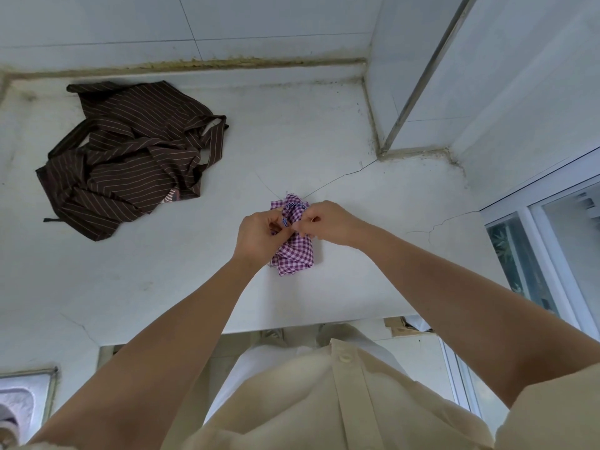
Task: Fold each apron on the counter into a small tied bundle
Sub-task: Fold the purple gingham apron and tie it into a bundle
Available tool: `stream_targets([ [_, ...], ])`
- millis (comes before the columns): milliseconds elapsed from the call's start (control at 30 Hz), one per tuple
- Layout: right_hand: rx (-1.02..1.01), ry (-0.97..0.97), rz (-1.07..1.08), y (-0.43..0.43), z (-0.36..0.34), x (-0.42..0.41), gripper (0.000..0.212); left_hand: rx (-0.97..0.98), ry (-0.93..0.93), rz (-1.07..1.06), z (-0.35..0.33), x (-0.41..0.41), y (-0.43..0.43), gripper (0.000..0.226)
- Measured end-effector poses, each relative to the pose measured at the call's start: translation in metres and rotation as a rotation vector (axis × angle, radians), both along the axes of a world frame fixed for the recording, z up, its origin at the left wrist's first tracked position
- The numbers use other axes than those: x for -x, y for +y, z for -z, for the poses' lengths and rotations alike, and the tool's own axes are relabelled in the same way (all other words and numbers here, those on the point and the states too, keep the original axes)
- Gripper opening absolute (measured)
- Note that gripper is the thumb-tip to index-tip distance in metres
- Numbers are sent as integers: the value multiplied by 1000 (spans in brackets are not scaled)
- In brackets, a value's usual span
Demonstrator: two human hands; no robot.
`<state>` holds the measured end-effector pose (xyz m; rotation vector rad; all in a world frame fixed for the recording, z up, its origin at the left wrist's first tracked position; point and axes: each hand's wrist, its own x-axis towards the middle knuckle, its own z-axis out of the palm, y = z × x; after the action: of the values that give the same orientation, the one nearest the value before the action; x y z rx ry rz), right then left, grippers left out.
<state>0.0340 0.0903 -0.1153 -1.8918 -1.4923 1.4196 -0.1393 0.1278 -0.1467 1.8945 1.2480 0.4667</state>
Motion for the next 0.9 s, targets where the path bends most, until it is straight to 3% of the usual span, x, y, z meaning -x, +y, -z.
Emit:
stream_targets([
  [167, -27, 355, 318, -13, 11, 4, 12, 38, -44, 20, -3, 0, 1, 13],
  [400, 38, 655, 534, -21, 24, 8, 30, 89, -12, 32, -1, 1, -1, 12],
  [567, 50, 502, 497, -20, 27, 11, 28, 167, 2, -90, 4, 4, -6, 16],
  [733, 20, 240, 298, -18, 25, 18, 25, 394, -277, -172, 1, 5, -13, 17],
  [800, 40, 218, 281, -18, 24, 18, 24, 469, -343, -166, 4, 6, -12, 29],
  [900, 47, 302, 331, -18, 23, 16, 24, 456, -289, -183, 9, 3, -6, 31],
])
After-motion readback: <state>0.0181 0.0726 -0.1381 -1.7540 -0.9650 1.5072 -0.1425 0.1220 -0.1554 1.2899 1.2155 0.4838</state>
